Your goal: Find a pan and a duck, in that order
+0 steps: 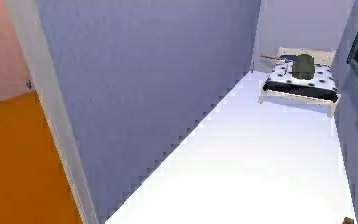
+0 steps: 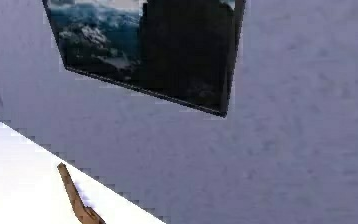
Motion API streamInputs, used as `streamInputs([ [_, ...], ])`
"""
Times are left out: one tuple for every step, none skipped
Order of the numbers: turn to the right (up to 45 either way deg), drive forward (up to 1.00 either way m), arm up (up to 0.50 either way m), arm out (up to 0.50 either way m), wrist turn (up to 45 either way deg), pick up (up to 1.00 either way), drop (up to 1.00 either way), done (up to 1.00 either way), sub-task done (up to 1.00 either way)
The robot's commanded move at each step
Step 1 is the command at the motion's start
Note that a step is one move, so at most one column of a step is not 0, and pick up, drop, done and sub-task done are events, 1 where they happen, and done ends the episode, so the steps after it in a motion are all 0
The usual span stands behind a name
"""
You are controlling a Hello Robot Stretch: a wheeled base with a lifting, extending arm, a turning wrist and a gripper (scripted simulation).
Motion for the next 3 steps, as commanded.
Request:
streamInputs([
  [-45.0, 0.0, 0.0, 0.0, 0.0, 0.0, 0.0, 0.0, 0.0],
  [0.0, 1.0, 0.0, 0.0, 0.0, 0.0, 0.0, 0.0, 0.0],
  [-6.0, 0.0, 0.0, 0.0, 0.0, 0.0, 0.0, 0.0, 0.0],
])
